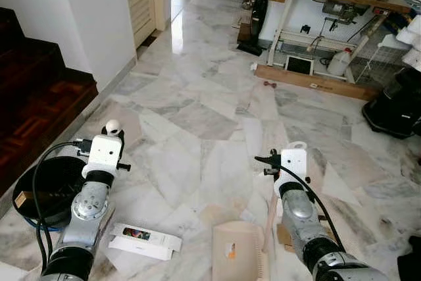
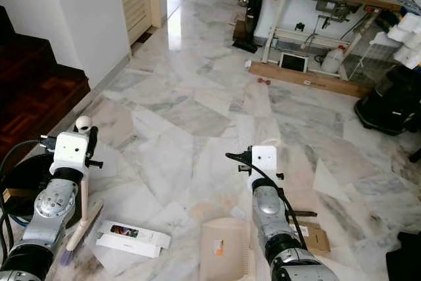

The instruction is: Sweep floor

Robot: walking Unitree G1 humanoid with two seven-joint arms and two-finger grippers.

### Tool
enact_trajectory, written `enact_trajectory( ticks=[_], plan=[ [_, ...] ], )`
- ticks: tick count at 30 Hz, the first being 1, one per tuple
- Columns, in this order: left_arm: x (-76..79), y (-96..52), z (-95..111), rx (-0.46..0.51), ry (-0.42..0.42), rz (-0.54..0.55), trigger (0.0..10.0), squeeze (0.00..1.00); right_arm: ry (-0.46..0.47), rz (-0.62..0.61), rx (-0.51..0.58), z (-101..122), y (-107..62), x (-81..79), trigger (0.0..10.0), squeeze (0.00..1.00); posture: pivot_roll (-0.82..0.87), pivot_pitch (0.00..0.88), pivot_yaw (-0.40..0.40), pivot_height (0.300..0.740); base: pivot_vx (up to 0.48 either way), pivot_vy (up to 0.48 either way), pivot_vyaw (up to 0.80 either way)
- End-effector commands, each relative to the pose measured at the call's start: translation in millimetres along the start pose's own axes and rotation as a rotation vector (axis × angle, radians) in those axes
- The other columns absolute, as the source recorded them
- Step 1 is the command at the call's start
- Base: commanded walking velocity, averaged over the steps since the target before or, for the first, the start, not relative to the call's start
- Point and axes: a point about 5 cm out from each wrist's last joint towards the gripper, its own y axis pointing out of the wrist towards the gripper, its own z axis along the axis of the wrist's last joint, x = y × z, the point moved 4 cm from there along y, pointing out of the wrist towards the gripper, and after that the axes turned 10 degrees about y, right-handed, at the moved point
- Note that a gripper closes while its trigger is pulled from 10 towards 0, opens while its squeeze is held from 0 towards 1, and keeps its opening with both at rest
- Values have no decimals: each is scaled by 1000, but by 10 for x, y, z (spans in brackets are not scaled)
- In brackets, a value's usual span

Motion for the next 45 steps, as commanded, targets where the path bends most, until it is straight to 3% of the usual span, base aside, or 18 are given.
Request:
enact_trajectory(
  ticks=[1,3,9,16,20,27,34,37,40,45],
  plan=[
    [-14,35,119,58,14,10,10000,0,45,-4,41,127,51,-41,10000,0,74,34,-133,740,0,0,0],
    [-17,31,118,59,13,13,10000,0,93,4,51,144,51,-88,10000,0,74,34,-133,740,0,0,0],
    [-36,28,115,57,10,26,10000,0,117,-51,84,194,55,-86,10000,0,77,37,-136,740,0,0,0],
    [-47,37,126,62,10,28,10000,0,100,-47,94,191,42,-117,10000,0,77,39,-134,740,0,0,0],
    [-131,58,134,63,3,53,10000,0,67,-111,120,192,17,-44,10000,0,81,47,-136,740,0,0,0],
    [-129,51,134,62,2,58,10000,0,54,-156,121,143,-20,-37,10000,0,86,53,-139,740,0,0,0],
    [-117,39,132,61,-1,57,10000,0,67,-147,105,98,-36,-77,10000,0,92,55,-142,740,0,0,0],
    [-119,39,136,61,-11,62,10000,0,143,-162,30,-19,-43,-66,10000,0,93,54,-142,740,0,0,0],
    [-119,38,134,58,-24,70,10000,0,163,-146,4,-58,-45,-85,10000,0,93,54,-142,740,0,0,0],
    [-125,48,128,52,-35,81,10000,0,151,-127,0,-76,-55,-125,10000,0,95,53,-142,740,0,0,0]
  ],
)
